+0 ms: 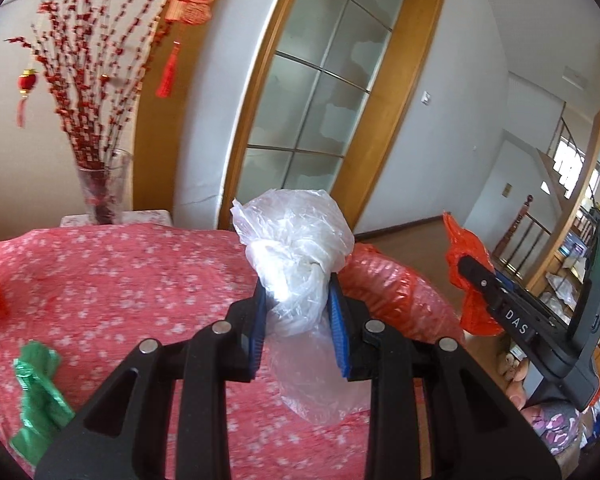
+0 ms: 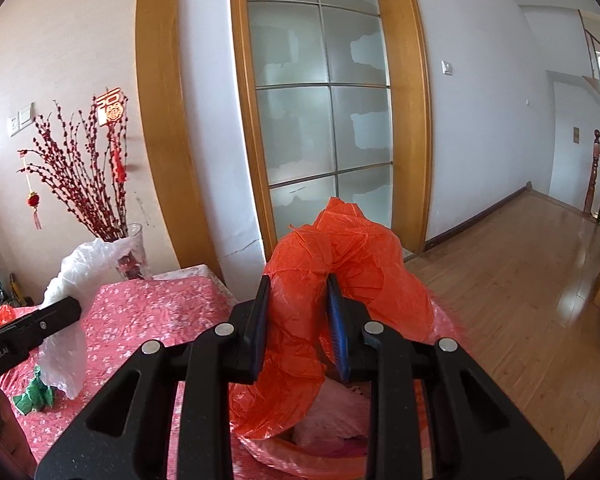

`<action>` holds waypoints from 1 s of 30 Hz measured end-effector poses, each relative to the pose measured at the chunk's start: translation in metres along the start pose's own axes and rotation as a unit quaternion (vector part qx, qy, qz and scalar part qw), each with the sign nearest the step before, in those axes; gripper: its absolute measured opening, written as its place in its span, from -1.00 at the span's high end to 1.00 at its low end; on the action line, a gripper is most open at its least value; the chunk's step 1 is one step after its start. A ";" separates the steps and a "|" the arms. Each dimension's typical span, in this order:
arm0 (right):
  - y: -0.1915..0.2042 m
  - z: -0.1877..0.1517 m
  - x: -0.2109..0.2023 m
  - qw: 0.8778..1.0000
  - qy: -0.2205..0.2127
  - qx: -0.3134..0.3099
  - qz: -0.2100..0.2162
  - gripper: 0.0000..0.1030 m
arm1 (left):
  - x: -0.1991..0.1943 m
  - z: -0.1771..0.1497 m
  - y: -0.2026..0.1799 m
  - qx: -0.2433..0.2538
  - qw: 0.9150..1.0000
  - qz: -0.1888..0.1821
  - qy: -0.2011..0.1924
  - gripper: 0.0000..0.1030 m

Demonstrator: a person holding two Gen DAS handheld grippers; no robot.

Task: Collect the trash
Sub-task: 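Carry the white and orange bags over the basket and open both tools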

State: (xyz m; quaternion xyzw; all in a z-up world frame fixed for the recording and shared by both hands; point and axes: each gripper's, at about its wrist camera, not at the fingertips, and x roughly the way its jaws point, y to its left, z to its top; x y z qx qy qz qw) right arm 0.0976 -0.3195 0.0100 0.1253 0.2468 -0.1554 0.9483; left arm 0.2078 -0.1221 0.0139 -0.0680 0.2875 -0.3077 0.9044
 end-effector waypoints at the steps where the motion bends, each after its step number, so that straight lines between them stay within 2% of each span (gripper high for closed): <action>1: -0.003 0.000 0.000 1.000 0.000 0.002 -0.002 0.47 | 0.005 0.000 -0.004 0.001 1.000 -0.005 0.004 0.45; 13: -0.030 0.004 0.018 0.999 0.012 0.029 -0.009 0.47 | 0.054 -0.002 -0.042 0.012 0.997 -0.058 0.039 0.44; 22: -0.048 0.006 0.032 0.998 0.025 0.049 -0.003 0.46 | 0.091 -0.008 -0.066 0.026 0.995 -0.071 0.070 0.40; 25: -0.054 0.008 0.034 0.998 0.023 0.063 -0.001 0.30 | 0.104 -0.011 -0.069 0.024 0.994 -0.073 0.081 0.34; 27: -0.056 0.007 0.032 0.997 0.021 0.068 -0.001 0.06 | 0.112 -0.014 -0.069 0.026 0.993 -0.071 0.089 0.21; 30: -0.058 0.007 0.033 0.997 0.022 0.068 -0.006 0.02 | 0.117 -0.020 -0.068 0.028 0.993 -0.064 0.094 0.10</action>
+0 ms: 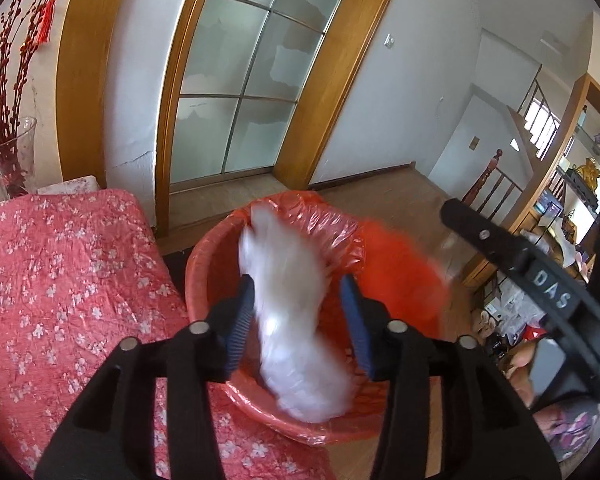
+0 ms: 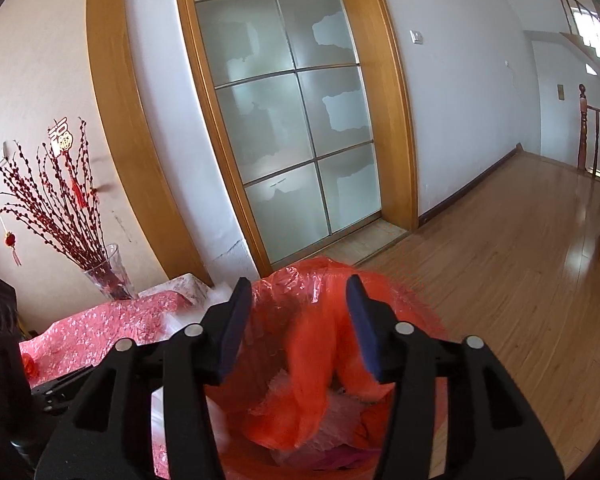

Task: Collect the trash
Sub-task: 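Carry the white and orange bags over the basket and open both tools, then move both open tools back over the table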

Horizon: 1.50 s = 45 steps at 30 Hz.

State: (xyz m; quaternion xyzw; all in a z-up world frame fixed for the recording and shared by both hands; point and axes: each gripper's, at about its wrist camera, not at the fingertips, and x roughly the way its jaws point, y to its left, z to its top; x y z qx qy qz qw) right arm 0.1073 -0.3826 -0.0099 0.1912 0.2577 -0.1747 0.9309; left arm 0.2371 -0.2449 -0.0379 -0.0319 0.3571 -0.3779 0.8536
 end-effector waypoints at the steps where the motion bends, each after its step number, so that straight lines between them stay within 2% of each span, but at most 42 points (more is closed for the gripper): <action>1: -0.001 -0.001 -0.001 1.000 0.001 0.002 -0.001 0.02 | 0.001 -0.002 0.002 0.000 1.000 0.007 0.003 0.10; 4: -0.005 -0.002 -0.003 1.000 0.001 0.005 -0.004 0.02 | -0.004 -0.007 0.012 -0.009 1.000 0.020 0.003 0.08; 6: -0.004 -0.002 -0.005 1.000 0.000 0.003 -0.009 -0.08 | -0.013 -0.009 0.020 -0.015 0.999 0.035 -0.004 -0.05; 10: 0.004 -0.004 -0.010 1.000 -0.006 -0.010 -0.019 -0.24 | -0.038 -0.017 0.042 -0.022 0.997 0.073 -0.022 -0.15; 15: 0.028 -0.011 -0.016 0.999 -0.016 -0.040 -0.016 -0.44 | -0.068 -0.022 0.070 -0.038 0.992 0.112 -0.040 -0.18; 21: 0.076 -0.020 -0.020 0.995 -0.022 -0.095 0.008 -0.52 | -0.119 -0.028 0.107 -0.062 0.981 0.172 -0.072 -0.23; 26: 0.117 -0.028 -0.022 0.991 -0.021 -0.119 0.051 -0.57 | -0.167 -0.044 0.147 -0.098 0.964 0.227 -0.102 -0.26; 31: 0.157 -0.041 -0.021 0.984 -0.003 -0.145 0.102 -0.58 | -0.215 -0.058 0.187 -0.127 0.940 0.291 -0.125 -0.33; 35: 0.191 -0.058 -0.015 0.976 0.035 -0.149 0.157 -0.66 | -0.247 -0.072 0.218 -0.150 0.920 0.337 -0.136 -0.37; 40: 0.247 -0.087 -0.010 0.958 0.078 -0.182 0.206 -0.66 | -0.281 -0.092 0.245 -0.167 0.894 0.392 -0.138 -0.39; 45: 0.300 -0.116 -0.004 0.935 0.129 -0.221 0.244 -0.66 | -0.303 -0.109 0.266 -0.199 0.881 0.406 -0.138 -0.42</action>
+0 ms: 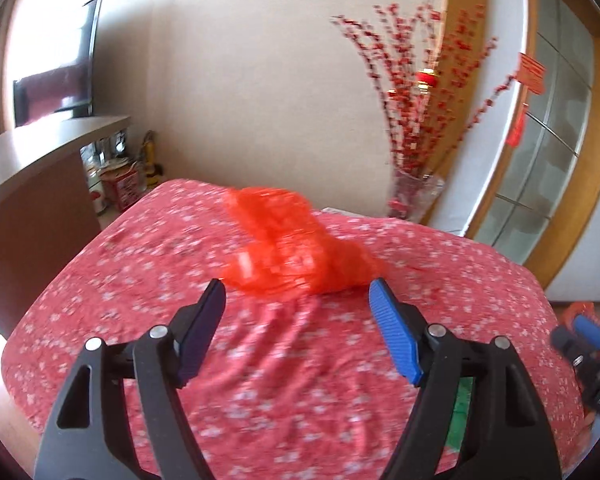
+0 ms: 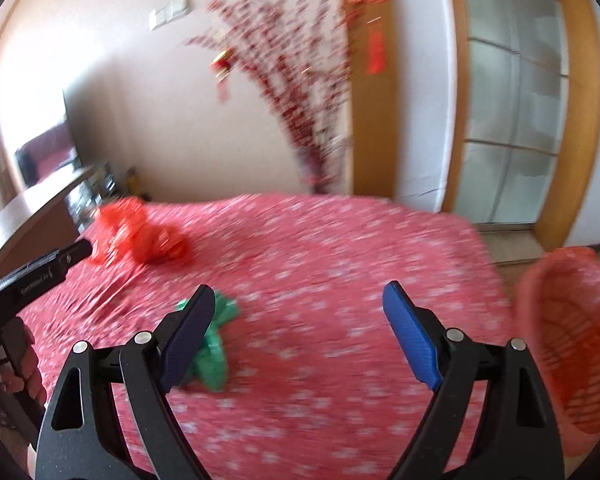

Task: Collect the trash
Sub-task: 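Move both open tools back over the table, then grasp the green plastic bag with the right tool and lift it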

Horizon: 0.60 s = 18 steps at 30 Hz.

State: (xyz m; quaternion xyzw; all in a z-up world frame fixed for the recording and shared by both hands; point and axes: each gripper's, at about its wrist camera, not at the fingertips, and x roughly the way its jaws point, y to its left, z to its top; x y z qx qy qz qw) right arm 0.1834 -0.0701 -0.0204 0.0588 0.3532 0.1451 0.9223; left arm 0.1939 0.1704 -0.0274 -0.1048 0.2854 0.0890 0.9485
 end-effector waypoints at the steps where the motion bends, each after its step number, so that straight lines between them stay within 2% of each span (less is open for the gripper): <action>1: 0.011 -0.001 0.008 1.000 0.013 -0.008 0.009 -0.66 | 0.000 0.000 0.007 -0.006 1.000 0.004 0.003 -0.42; 7: 0.056 -0.009 0.042 0.996 0.065 -0.052 0.032 -0.55 | 0.002 -0.007 0.033 -0.034 0.999 0.010 0.015 -0.42; 14: 0.067 -0.022 0.065 0.992 0.108 -0.058 0.022 -0.48 | 0.001 -0.014 0.043 -0.041 0.999 0.011 0.022 -0.42; 18: 0.066 -0.027 0.070 0.990 0.122 -0.067 0.021 -0.24 | 0.002 -0.017 0.043 -0.041 0.999 0.010 0.028 -0.42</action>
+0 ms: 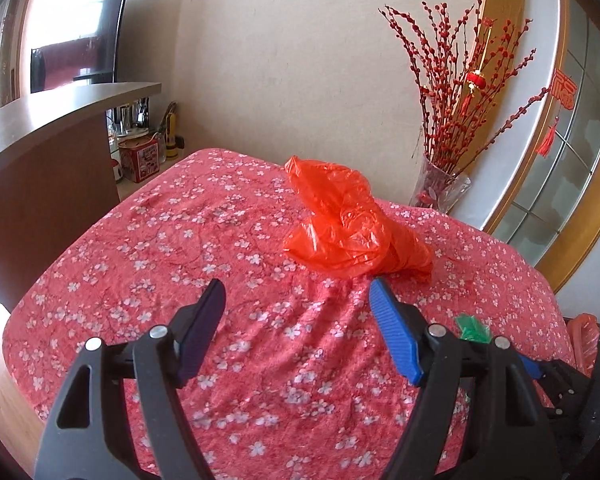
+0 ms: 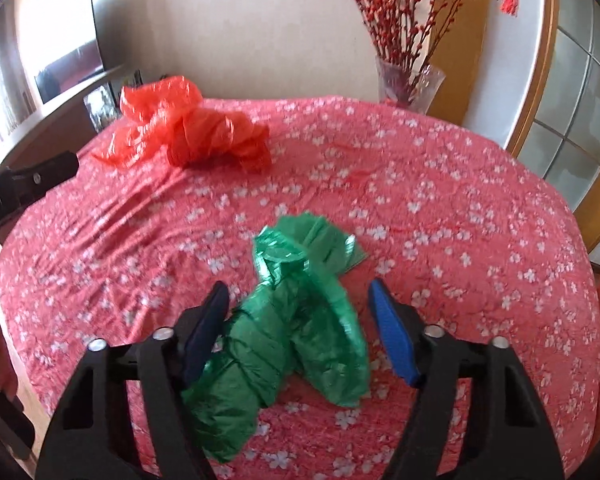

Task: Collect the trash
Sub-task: 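Grasp the green plastic bag with the right tool and lift it, then grasp the red plastic bag with the left tool while the right tool holds the green bag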

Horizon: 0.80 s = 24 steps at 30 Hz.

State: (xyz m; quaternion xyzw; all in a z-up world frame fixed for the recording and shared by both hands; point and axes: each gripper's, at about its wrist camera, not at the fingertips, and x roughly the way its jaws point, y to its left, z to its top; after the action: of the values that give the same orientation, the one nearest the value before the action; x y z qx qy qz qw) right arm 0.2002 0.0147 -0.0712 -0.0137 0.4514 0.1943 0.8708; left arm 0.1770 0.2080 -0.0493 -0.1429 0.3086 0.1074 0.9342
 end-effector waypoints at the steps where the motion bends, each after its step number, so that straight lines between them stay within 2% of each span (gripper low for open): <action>1: 0.000 0.000 0.000 1.000 0.000 0.000 0.000 -0.21 | 0.001 -0.001 -0.001 0.000 1.000 -0.001 0.002 -0.42; 3: -0.002 0.000 -0.001 1.000 -0.001 0.000 0.000 -0.02 | 0.002 -0.001 -0.002 0.001 1.000 -0.001 0.004 -0.42; 5: -0.007 0.000 -0.003 1.000 -0.001 0.002 -0.001 0.07 | 0.003 -0.001 -0.005 0.004 1.000 -0.004 0.006 -0.42; 11: -0.025 -0.001 -0.007 1.000 -0.001 0.007 -0.010 0.19 | 0.007 0.001 -0.018 0.028 1.000 -0.007 0.007 -0.42; 12: -0.029 -0.001 -0.007 1.000 0.000 0.008 -0.012 0.26 | 0.010 0.003 -0.020 0.035 0.999 -0.007 0.008 -0.42; 17: -0.061 0.001 -0.010 0.998 -0.009 0.012 -0.067 0.35 | 0.020 0.017 -0.039 0.077 0.997 -0.014 0.003 -0.45; 21: -0.088 0.001 -0.011 0.995 -0.010 0.042 -0.085 0.37 | 0.033 0.034 -0.049 0.093 0.995 -0.022 -0.003 -0.58; 24: -0.098 -0.002 -0.009 0.995 -0.006 0.056 -0.087 0.37 | 0.052 0.045 -0.057 0.106 0.994 -0.018 0.008 -0.61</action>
State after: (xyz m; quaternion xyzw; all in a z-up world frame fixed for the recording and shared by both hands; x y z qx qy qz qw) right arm 0.2284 -0.0790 -0.0805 -0.0026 0.4533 0.0920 0.8866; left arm 0.2590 0.1758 -0.0347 -0.0497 0.3227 0.0568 0.9435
